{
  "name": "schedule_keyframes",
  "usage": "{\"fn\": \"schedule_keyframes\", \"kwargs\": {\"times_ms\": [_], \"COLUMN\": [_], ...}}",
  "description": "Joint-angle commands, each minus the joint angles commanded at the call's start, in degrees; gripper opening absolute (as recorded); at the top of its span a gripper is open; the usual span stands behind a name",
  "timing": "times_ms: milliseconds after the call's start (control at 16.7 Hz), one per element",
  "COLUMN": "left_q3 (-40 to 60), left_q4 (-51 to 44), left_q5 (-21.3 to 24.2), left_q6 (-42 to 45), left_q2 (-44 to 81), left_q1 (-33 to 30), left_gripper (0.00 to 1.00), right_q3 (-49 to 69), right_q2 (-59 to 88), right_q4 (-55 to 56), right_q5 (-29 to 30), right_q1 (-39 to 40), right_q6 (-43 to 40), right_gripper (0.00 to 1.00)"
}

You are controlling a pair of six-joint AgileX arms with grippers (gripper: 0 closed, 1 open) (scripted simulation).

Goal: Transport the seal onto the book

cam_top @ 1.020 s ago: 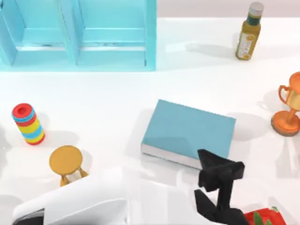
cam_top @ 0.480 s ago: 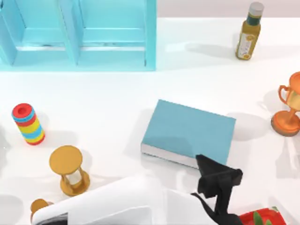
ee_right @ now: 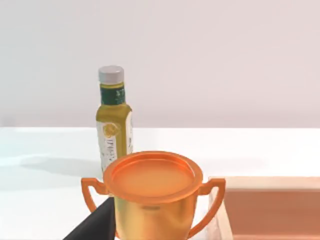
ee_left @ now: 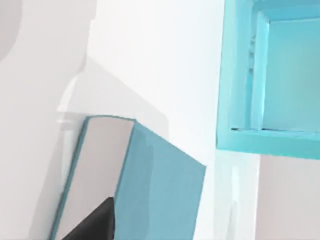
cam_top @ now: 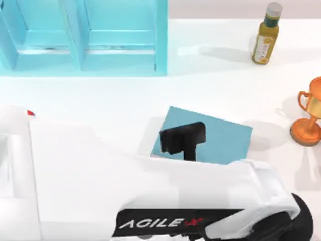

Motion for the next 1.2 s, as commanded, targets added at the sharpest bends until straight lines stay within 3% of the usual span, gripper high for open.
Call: {"fn": "schedule_keyframes", "kwargs": {"times_ms": [360,900,1200], "left_q3": [-16.5,-48.2,-64.8], "left_q4": [15.3,43.3,57.5], "left_q5": [17.5,42.9,52.8], "left_q6": [39.6,123.1,158.8], "left_q2": [-28.2,-75.1,-96.6], "left_q1": [22.2,54.9,66.2], "left_gripper": [1.0,1.0,1.0], "right_q3": [0.0,0.0,0.0], "right_q2": [0.0,0.0,0.0], "right_q4": [0.0,0.0,0.0], "right_q5": [0.0,0.0,0.0], "right_q1": [0.0,0.0,0.0], "right_q6": [0.0,0.0,0.0], "right_gripper": [1.0,1.0,1.0]}}
